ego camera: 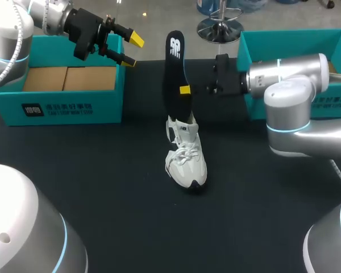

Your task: Take the shoe out of the shoebox, open the shoe tongue, remove and reinsert the insole, then place the shoe into the shoebox

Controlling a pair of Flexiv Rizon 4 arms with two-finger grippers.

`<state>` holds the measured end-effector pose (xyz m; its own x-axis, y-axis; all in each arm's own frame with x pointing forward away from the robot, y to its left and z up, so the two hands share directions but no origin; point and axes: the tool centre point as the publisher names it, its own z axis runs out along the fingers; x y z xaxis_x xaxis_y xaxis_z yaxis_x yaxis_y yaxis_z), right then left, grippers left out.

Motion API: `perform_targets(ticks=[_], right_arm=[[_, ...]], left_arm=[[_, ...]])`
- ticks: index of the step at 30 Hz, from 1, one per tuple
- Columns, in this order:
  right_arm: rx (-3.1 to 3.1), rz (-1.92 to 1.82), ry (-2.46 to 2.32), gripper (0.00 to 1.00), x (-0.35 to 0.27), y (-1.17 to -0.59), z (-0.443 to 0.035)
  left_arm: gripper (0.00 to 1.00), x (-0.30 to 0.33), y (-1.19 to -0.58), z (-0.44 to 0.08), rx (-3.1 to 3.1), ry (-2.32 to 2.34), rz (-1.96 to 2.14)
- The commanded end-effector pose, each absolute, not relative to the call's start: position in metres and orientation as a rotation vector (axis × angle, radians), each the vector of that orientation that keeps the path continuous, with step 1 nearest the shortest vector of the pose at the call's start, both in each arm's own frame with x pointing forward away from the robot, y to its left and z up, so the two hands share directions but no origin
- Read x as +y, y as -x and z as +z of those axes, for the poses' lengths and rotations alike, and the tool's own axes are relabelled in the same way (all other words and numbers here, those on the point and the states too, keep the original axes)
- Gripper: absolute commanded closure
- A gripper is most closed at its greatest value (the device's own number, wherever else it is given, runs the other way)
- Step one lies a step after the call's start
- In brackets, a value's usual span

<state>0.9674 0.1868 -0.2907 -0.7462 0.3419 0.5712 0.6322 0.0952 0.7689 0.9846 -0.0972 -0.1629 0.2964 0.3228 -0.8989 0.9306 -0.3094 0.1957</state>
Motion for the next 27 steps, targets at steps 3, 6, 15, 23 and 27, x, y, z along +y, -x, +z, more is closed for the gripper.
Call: perform_targets(ticks=[3, 6, 15, 23, 27], right_arm=[[-2.147, -1.747, 0.932, 1.0, 0.184, -0.97, -0.29], [-2.159, -1.754, 0.906, 1.0, 0.185, -0.968, -0.296], [-2.185, -1.766, 0.861, 1.0, 0.183, -0.96, -0.315], [-2.197, -1.738, 0.841, 1.0, 0.181, -0.949, -0.328], [-2.211, -1.715, 0.826, 1.0, 0.18, -0.943, -0.332]], left_arm=[[0.0, -0.097, -0.985, -0.163, 1.129, -1.803, -1.003], [0.0, -0.097, -0.985, -0.163, 1.129, -1.803, -1.003], [0.0, -0.097, -0.985, -0.163, 1.129, -1.803, -1.003], [0.0, -0.097, -0.985, -0.163, 1.129, -1.803, -1.003], [0.0, -0.097, -0.985, -0.163, 1.129, -1.803, -1.003]])
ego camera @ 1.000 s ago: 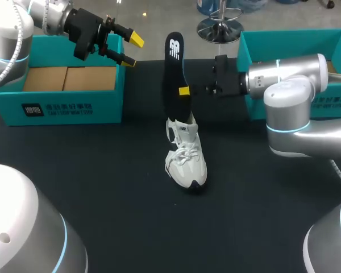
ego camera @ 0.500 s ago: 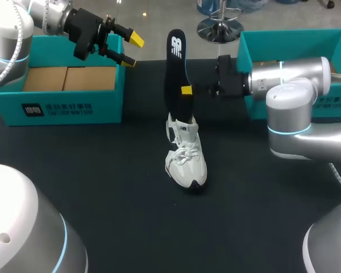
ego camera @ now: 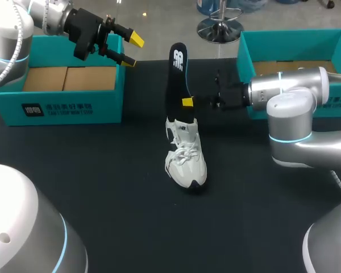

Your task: Take the shoe out of the shoebox, open the shoe tongue, remove and reinsert the insole, then place the shoe into the shoebox

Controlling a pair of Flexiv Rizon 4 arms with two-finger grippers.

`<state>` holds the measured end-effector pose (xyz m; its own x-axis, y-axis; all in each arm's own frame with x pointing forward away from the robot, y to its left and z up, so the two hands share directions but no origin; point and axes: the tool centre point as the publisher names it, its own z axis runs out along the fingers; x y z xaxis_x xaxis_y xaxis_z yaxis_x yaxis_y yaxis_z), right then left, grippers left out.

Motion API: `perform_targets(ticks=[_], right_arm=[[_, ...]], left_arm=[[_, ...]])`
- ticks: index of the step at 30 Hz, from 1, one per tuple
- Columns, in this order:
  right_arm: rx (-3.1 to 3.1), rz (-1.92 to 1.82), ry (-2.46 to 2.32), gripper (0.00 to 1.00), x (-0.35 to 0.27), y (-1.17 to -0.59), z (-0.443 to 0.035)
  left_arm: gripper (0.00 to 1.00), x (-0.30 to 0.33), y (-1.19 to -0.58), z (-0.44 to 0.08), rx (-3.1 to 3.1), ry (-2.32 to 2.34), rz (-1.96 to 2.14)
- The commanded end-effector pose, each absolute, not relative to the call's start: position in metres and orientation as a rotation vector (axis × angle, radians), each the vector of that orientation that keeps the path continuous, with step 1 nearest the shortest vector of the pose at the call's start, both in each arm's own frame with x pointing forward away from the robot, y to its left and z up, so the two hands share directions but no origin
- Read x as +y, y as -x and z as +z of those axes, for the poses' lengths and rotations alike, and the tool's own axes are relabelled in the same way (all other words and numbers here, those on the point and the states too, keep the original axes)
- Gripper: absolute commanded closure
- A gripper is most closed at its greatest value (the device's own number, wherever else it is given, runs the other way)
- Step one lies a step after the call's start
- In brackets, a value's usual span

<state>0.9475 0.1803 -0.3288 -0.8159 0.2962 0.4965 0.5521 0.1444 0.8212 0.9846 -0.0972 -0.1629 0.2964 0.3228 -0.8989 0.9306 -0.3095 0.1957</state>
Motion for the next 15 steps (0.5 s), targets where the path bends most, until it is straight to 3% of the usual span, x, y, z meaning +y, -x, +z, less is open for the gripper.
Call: perform_targets(ticks=[1, 15], right_arm=[[-2.211, -1.712, 0.826, 1.0, 0.181, -0.942, -0.332], [-2.203, -1.609, 0.871, 1.0, 0.182, -0.917, -0.346]], left_arm=[[0.0, -0.097, -0.985, -0.163, 1.129, -1.803, -1.003], [0.0, -0.097, -0.985, -0.163, 1.129, -1.803, -1.003]])
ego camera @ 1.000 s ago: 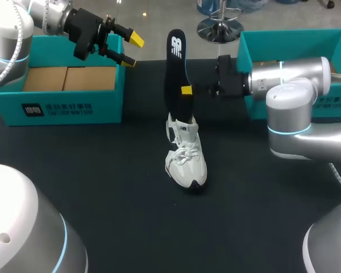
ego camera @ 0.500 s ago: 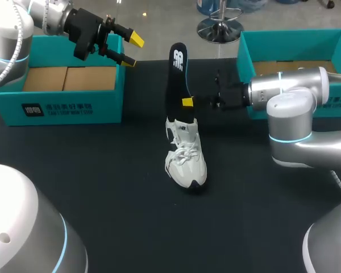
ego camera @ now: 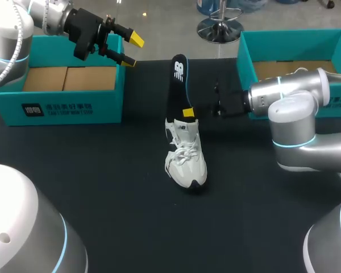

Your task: Take the shoe out of the shoebox, open the shoe tongue, remove and reinsert the insole, then place the shoe into the shoebox

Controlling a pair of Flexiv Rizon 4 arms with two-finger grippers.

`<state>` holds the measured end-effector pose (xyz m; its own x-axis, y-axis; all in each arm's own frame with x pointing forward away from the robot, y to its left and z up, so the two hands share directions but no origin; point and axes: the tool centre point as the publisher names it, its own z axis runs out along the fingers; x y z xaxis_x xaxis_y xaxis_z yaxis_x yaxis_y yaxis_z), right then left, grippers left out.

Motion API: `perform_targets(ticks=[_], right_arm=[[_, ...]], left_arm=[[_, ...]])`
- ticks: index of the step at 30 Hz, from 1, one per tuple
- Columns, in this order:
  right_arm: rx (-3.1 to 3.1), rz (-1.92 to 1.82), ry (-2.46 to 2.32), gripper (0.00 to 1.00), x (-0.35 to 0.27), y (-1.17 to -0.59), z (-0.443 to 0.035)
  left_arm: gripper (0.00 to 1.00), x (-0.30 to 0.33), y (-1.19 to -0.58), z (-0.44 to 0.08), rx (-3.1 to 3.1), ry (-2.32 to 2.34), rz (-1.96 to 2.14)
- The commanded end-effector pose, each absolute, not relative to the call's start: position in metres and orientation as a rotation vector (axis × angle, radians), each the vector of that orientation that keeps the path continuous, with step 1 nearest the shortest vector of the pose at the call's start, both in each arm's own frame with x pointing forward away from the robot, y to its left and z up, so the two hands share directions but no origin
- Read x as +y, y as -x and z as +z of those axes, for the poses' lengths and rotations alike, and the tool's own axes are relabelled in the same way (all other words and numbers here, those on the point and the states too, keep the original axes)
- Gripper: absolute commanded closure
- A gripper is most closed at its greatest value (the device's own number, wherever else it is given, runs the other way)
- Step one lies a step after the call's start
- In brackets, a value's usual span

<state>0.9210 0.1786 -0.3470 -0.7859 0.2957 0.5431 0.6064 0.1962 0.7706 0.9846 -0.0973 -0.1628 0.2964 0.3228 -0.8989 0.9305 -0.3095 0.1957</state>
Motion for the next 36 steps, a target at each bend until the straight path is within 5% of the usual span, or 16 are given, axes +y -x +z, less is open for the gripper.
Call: perform_targets(ticks=[1, 5, 6, 7, 14, 19, 22, 25, 36], right_arm=[[-2.202, -1.608, 0.873, 1.0, 0.182, -0.916, -0.346], [-2.204, -1.608, 0.886, 0.97, 0.182, -0.915, -0.346], [-2.212, -1.611, 0.886, 0.68, 0.181, -0.916, -0.343], [-2.218, -1.614, 0.885, 0.59, 0.181, -0.917, -0.341], [-2.267, -1.621, 0.842, 0.49, 0.18, -0.931, -0.323], [-2.284, -1.621, 0.796, 0.51, 0.18, -0.944, -0.313], [-2.266, -1.597, 0.76, 0.62, 0.181, -0.949, -0.311], [-2.244, -1.564, 0.732, 1.0, 0.183, -0.951, -0.311], [-2.208, -1.47, 0.7, 1.0, 0.185, -0.938, -0.327]], left_arm=[[0.0, -0.097, -0.985, -0.163, 1.129, -1.803, -1.003], [0.0, -0.097, -0.985, -0.163, 1.129, -1.803, -1.003], [0.0, -0.097, -0.985, -0.163, 1.129, -1.803, -1.003], [0.0, -0.097, -0.985, -0.163, 1.129, -1.803, -1.003], [0.0, -0.097, -0.985, -0.163, 1.129, -1.803, -1.003], [0.0, -0.097, -0.985, -0.163, 1.129, -1.803, -1.003], [0.0, -0.097, -0.985, -0.163, 1.129, -1.803, -1.003], [0.0, -0.097, -0.985, -0.163, 1.129, -1.803, -1.003], [0.0, -0.097, -0.985, -0.163, 1.129, -1.803, -1.003]])
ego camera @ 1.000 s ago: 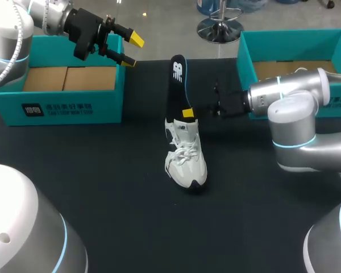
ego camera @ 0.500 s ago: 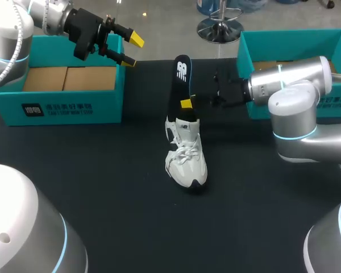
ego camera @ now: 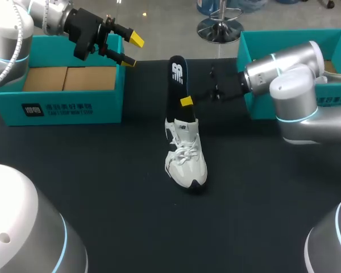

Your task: Take the shoe out of the shoebox, open the shoe tongue, remove and reinsert the insole, then place the shoe into the shoebox

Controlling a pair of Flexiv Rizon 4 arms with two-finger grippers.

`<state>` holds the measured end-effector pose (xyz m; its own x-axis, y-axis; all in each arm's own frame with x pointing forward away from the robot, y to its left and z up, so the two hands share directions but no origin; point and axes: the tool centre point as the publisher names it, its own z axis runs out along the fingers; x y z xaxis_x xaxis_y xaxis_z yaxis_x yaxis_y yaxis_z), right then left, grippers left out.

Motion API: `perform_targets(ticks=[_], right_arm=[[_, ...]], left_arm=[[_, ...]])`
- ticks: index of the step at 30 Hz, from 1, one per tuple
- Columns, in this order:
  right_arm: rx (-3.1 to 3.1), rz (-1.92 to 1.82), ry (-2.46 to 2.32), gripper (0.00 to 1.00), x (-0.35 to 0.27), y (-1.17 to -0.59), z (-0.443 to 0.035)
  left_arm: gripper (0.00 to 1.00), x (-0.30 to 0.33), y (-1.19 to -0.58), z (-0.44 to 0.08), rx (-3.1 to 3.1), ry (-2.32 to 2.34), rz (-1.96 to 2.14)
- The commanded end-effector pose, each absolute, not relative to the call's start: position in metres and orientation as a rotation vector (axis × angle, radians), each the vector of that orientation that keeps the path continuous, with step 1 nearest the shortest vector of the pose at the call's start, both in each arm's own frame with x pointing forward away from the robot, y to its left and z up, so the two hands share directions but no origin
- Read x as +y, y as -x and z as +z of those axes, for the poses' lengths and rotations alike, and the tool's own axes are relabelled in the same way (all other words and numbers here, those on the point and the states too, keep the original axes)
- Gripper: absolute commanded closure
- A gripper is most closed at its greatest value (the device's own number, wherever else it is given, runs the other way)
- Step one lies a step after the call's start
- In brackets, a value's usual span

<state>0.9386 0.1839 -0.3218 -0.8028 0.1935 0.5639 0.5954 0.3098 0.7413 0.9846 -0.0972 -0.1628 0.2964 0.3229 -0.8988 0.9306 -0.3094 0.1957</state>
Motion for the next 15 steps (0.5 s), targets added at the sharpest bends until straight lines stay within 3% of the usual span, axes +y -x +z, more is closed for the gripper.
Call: perform_targets(ticks=[1, 15], right_arm=[[-2.205, -1.463, 0.703, 1.0, 0.185, -0.936, -0.329], [-2.127, -1.379, 0.743, 1.0, 0.185, -0.909, -0.349]], left_arm=[[0.0, -0.097, -0.985, -0.163, 1.129, -1.803, -1.003], [0.0, -0.097, -0.985, -0.163, 1.129, -1.803, -1.003]])
